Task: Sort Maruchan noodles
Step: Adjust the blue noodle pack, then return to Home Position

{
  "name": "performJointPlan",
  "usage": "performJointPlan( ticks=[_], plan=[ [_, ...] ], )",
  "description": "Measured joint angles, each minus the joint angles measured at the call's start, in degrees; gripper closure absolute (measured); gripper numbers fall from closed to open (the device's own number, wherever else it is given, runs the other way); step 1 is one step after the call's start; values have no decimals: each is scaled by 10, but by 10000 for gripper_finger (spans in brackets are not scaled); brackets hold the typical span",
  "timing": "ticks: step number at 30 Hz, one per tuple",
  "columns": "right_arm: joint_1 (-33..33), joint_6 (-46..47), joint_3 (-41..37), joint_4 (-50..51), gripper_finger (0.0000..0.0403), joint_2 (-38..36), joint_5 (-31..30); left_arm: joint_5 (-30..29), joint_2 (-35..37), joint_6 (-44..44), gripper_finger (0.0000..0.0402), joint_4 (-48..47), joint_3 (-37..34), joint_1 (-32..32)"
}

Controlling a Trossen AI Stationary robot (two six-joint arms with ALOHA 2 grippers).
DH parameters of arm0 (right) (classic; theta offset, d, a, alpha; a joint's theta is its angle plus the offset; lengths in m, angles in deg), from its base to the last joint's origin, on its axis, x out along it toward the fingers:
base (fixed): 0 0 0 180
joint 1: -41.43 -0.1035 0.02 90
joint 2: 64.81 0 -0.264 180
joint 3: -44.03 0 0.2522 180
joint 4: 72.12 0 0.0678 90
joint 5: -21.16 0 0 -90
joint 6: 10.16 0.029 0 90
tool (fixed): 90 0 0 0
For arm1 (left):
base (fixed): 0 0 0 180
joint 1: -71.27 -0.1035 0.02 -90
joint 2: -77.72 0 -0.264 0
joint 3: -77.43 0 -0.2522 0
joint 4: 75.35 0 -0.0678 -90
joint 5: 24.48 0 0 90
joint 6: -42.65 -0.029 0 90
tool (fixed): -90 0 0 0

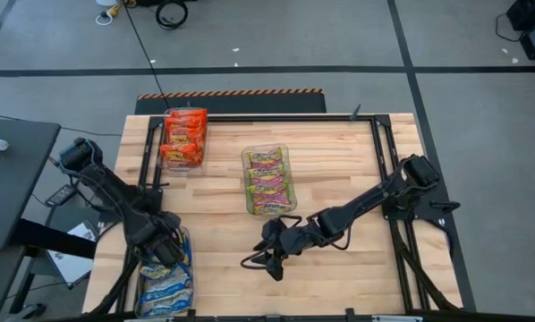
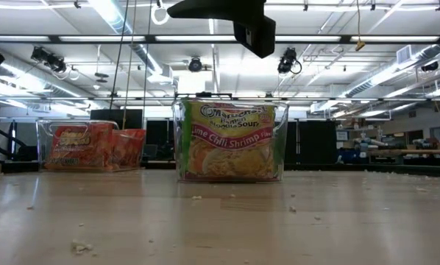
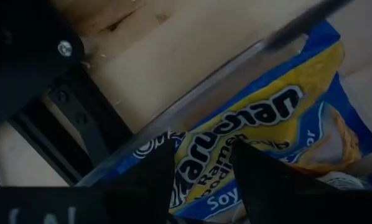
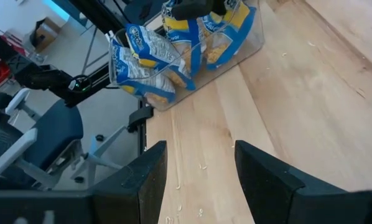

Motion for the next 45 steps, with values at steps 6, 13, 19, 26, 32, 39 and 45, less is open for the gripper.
performJointPlan(
  ticks=[6,13,19,26,32,39,45],
  plan=[
    [0,0,0,0,209,0,11,0,0,2,293,-5,20,10],
    [1,16,0,1,209,-1,61,31,0,42,391,-9,30,42],
    [-2,15,0,32,211,-17,69,-31,0,121,393,-118,113,84],
    [7,10,0,65,211,-28,57,-114,-24,145,393,-164,145,128],
    [6,15,0,66,211,-28,58,-68,-87,103,381,-72,144,151],
    [10,25,0,66,211,-28,81,-47,-77,65,325,0,160,152],
    [21,5,0,85,211,-55,81,-46,-28,54,255,-28,186,152]
  ],
)
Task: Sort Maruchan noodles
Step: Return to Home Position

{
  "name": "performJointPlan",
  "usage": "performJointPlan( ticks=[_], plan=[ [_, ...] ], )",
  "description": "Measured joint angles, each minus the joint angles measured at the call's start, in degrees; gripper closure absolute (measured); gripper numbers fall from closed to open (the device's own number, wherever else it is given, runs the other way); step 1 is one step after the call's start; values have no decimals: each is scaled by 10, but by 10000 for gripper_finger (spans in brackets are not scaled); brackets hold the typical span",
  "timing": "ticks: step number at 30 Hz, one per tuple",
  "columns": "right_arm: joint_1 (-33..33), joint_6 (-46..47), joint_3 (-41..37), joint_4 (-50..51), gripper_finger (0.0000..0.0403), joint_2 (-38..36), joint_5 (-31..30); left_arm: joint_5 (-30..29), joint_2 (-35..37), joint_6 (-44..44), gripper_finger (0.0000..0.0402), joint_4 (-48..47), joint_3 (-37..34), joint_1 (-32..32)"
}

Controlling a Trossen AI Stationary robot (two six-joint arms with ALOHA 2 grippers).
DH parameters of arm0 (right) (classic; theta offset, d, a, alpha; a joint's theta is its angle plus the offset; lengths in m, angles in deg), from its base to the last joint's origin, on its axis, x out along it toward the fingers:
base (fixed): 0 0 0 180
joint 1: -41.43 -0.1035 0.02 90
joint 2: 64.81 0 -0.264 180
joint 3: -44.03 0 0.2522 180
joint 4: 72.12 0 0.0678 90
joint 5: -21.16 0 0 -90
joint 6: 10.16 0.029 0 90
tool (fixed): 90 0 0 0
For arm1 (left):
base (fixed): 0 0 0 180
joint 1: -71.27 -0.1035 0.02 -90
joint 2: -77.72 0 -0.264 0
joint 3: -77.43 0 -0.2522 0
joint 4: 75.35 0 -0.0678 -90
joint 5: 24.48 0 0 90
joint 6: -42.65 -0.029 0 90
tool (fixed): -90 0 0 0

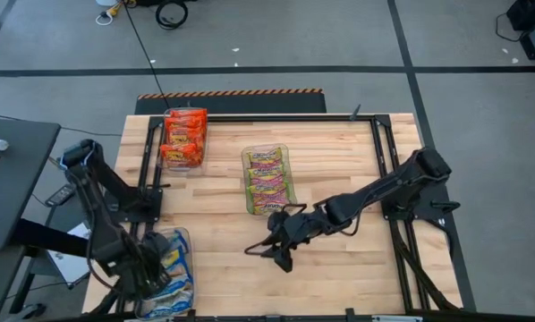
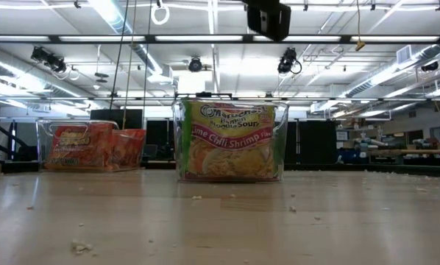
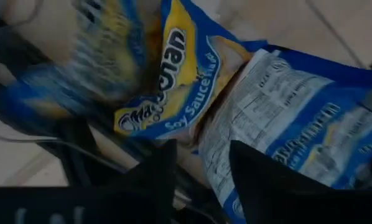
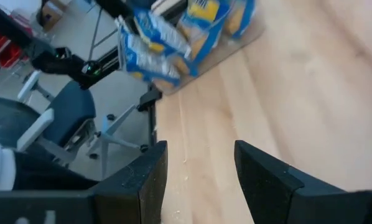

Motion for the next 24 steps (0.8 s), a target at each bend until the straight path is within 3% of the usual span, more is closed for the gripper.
performJointPlan(
  ticks=[3,8,12,14,17,20,22,24],
  plan=[
    [6,-14,0,32,211,-31,-18,-25,29,-29,223,-16,2,-2],
    [7,-113,-3,55,222,-87,-94,-189,72,-144,207,-12,3,-52],
    [11,-192,-57,-20,281,-128,-104,-254,84,-298,226,48,3,-163],
    [13,-218,-111,-89,327,-152,-104,-272,84,-404,245,131,-1,-227],
    [22,-244,-217,-230,389,-197,-103,-267,84,-575,285,310,-24,-315],
    [33,-257,-321,-353,388,-261,-108,-224,85,-677,334,445,-58,-394],
    [40,-268,-376,-374,389,-315,-125,-196,97,-713,371,489,-90,-439],
    [45,-279,-427,-334,391,-380,-147,-176,126,-755,392,517,-121,-476]
  ],
)
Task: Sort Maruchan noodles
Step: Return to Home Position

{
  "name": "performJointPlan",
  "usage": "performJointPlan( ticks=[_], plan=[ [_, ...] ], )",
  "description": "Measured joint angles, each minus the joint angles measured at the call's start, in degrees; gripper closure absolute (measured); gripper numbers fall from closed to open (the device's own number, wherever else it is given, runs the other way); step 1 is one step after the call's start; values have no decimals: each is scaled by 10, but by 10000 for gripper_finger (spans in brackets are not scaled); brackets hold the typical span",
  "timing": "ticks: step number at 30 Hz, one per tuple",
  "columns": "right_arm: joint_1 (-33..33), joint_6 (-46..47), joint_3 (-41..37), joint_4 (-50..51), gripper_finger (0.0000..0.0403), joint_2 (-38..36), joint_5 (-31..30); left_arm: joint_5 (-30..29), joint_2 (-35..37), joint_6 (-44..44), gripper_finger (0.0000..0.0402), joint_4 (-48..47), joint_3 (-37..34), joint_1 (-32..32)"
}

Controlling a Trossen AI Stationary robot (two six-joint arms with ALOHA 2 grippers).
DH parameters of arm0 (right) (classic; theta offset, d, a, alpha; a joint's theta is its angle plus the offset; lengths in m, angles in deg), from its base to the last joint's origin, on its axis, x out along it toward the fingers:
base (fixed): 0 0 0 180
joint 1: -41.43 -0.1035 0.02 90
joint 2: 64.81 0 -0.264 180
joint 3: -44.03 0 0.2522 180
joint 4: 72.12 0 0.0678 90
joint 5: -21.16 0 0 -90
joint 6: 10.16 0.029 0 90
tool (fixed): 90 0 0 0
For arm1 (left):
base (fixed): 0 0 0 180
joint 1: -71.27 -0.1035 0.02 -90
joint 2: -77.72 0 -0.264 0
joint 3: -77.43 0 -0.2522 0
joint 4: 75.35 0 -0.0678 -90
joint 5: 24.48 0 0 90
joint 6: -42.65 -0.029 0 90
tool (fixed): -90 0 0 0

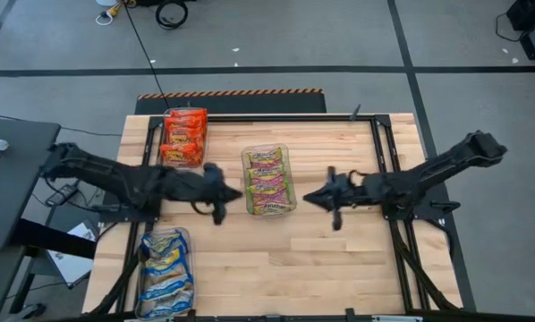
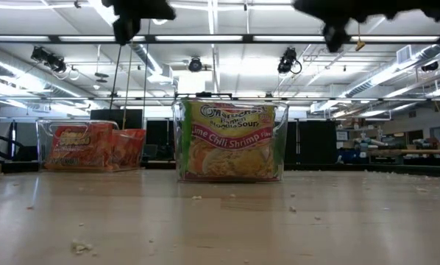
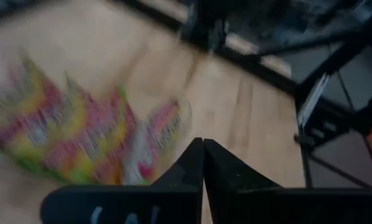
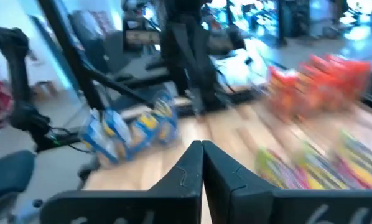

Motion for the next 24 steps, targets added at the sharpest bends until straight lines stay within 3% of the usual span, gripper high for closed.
performJointPlan(
  ticks=[3,5,8,11,15,18,24],
  plan=[
    [0,41,-64,37,392,-90,-12,-7,75,-54,391,2,-42,-33],
    [-4,97,-105,38,390,-141,-2,-33,127,-78,391,-5,-53,-47],
    [6,92,-149,37,386,-197,-13,-98,186,-151,391,-79,-57,-58],
    [58,36,-173,33,385,-240,-13,-125,222,-153,391,-141,-59,-61],
    [147,3,-207,52,387,-302,71,-154,235,-142,390,-155,-66,-58],
    [184,-26,-228,48,387,-353,129,-151,250,-155,390,-128,-100,-47],
    [225,-21,-278,59,386,-440,161,-114,329,-233,390,5,-208,-17]
  ],
)
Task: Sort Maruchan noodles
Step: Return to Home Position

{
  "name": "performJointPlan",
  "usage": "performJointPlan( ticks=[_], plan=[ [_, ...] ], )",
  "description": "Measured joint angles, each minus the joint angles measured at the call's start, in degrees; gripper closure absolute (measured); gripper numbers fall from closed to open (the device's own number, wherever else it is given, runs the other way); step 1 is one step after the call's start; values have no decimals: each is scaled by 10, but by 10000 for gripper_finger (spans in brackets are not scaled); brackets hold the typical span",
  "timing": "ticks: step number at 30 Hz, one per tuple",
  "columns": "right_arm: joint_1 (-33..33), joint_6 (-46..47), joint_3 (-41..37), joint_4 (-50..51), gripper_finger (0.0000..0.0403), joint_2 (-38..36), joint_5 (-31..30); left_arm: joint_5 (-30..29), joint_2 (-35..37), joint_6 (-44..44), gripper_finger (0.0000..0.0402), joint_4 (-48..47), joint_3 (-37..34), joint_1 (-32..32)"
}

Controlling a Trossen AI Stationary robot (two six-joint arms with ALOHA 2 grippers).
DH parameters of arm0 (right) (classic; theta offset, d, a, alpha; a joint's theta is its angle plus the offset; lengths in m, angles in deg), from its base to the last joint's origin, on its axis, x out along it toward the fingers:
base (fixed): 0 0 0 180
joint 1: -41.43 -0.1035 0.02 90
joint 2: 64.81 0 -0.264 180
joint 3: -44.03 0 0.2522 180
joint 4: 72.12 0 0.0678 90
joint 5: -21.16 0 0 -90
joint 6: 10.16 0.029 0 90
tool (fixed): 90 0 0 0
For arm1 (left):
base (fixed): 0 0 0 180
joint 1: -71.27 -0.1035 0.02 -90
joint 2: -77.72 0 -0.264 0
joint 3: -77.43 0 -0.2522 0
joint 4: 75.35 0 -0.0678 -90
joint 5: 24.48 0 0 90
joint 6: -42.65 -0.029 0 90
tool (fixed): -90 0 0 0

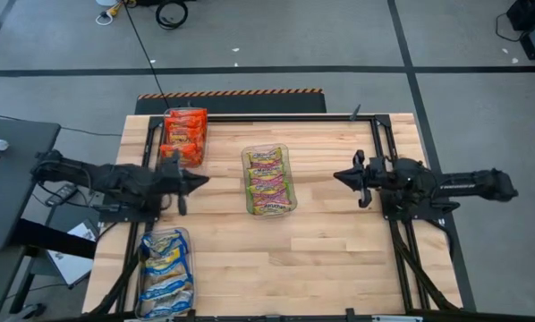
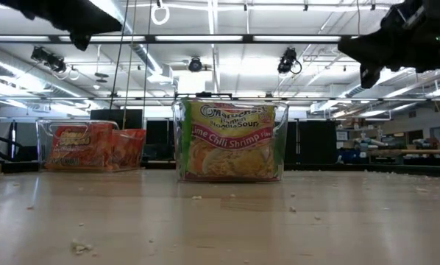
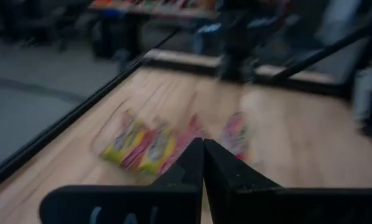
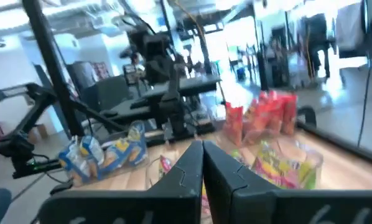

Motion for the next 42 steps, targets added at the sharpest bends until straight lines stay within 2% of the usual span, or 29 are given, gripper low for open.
performJointPlan(
  ticks=[3,7,9,13,18,22,25,42],
  plan=[
    [4,-32,-25,-2,386,-46,1,33,65,-14,390,35,-45,2],
    [4,-48,-34,78,388,-100,-88,71,148,-18,390,37,-101,2],
    [4,-64,-34,107,389,-120,-112,89,184,-22,390,41,-129,2],
    [3,-84,-34,136,389,-137,-106,153,249,-27,390,40,-194,2],
    [3,-67,-34,172,389,-136,-87,223,310,-40,390,97,-272,3],
    [3,-67,-34,170,389,-136,-87,274,327,-110,390,109,-285,2],
    [3,-67,-34,169,389,-136,-87,279,327,-144,390,111,-285,2],
    [3,-67,-34,166,387,-136,-87,279,326,-144,390,116,-287,2]
  ],
)
